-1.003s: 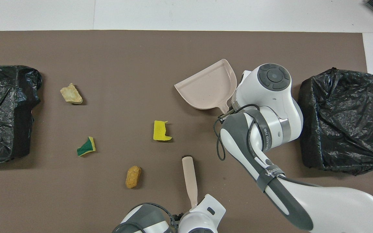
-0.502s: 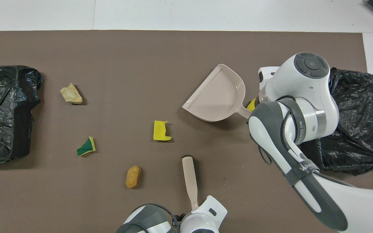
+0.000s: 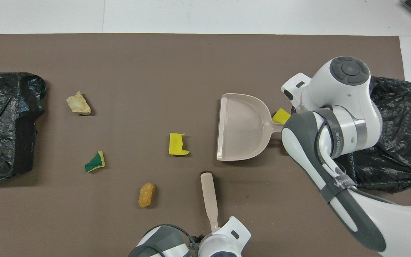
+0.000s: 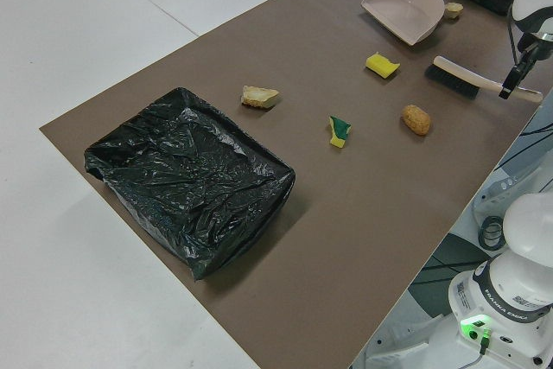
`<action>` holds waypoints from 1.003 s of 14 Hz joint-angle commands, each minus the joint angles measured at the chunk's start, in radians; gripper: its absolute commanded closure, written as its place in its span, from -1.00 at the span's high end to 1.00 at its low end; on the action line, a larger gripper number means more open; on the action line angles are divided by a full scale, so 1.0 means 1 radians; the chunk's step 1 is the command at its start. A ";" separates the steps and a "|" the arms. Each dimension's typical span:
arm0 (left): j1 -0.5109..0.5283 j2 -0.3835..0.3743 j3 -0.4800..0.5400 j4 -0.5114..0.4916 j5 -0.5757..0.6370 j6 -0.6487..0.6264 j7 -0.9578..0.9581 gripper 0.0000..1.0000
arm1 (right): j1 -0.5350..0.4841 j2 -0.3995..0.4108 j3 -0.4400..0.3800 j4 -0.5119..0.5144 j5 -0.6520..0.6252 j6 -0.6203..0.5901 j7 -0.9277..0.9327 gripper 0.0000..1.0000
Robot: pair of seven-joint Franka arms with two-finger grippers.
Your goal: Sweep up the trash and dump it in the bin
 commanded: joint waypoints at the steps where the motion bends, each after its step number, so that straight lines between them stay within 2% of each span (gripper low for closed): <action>1: -0.017 0.004 0.014 -0.011 -0.012 0.011 0.021 0.38 | 0.001 -0.022 0.008 -0.017 -0.067 -0.029 -0.081 -1.00; 2: -0.016 0.004 0.014 -0.009 -0.012 0.008 0.021 0.26 | 0.004 -0.024 0.009 -0.019 -0.099 -0.026 -0.093 -1.00; 4: -0.016 0.004 0.014 -0.005 -0.012 0.007 0.021 -0.21 | 0.026 -0.027 0.009 -0.023 -0.128 -0.023 -0.098 -1.00; 7: -0.004 -0.001 0.015 0.017 -0.012 -0.021 0.023 -0.44 | 0.058 -0.036 0.009 -0.036 -0.170 -0.016 -0.096 -1.00; 8: -0.001 0.001 0.015 0.043 -0.012 -0.063 0.023 -0.88 | 0.057 -0.036 0.009 -0.034 -0.173 -0.028 -0.098 -1.00; 9: 0.001 -0.005 0.018 0.057 -0.012 -0.091 0.021 -1.00 | 0.049 -0.040 0.009 -0.032 -0.173 -0.032 -0.104 -1.00; 11: 0.025 -0.025 0.020 0.060 -0.012 -0.111 0.020 -1.00 | 0.031 -0.054 0.008 -0.026 -0.173 -0.028 -0.148 -1.00; 14: 0.050 -0.042 0.028 0.058 -0.012 -0.140 0.014 -1.00 | -0.026 -0.048 0.009 -0.026 -0.171 0.041 -0.226 -1.00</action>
